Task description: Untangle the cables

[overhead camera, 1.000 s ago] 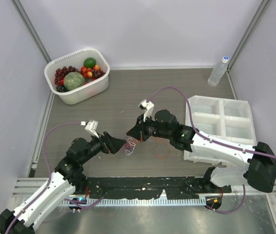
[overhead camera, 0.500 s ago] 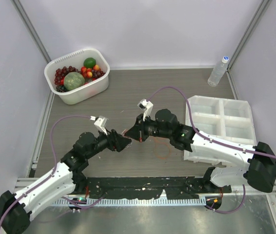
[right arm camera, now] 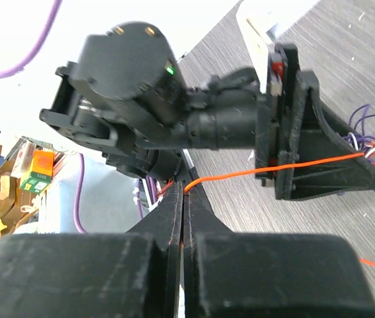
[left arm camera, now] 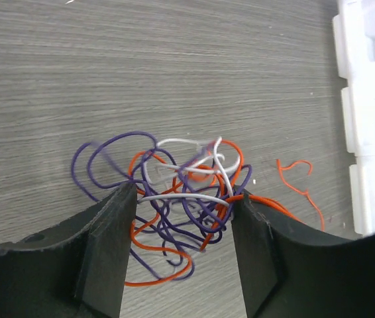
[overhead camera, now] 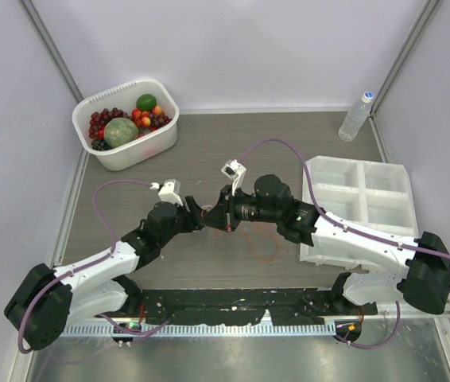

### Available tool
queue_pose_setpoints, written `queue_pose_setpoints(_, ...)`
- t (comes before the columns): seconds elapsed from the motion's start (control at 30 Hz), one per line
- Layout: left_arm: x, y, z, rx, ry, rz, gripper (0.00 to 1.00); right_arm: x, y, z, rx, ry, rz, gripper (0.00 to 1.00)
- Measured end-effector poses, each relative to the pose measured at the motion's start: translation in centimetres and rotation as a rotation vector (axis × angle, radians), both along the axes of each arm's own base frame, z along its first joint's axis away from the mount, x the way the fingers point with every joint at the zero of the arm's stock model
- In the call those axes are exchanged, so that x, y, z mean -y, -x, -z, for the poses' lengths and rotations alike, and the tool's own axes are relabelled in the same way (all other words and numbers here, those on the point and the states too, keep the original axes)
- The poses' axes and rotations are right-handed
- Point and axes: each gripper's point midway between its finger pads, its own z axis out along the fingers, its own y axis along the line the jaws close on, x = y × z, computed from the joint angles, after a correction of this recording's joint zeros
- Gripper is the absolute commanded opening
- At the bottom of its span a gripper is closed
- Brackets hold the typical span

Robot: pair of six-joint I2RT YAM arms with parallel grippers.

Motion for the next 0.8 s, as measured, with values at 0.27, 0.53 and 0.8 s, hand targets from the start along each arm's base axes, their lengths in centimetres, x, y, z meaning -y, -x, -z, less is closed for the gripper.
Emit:
queue_pose_setpoints(0.27, -0.7, -0.5, 1.5, -0.037, 0.005, -0.072, 0.58, 0.2, -1.2, -11.3, 0.151, -0.074, 0.039, 0.01)
queue_pose_setpoints(0.53, -1.6, -0.1, 3.4, -0.073, -0.009, -0.095, 0.64, 5.9, -1.6, -29.4, 0.469, -0.3, 0.239, 0.01)
queue_pose_setpoints(0.8, -2.5, 1.1, 2.4, -0.015, 0.066, -0.099, 0.88, 7.2, -3.9, -22.0, 0.435, -0.127, 0.359, 0.01)
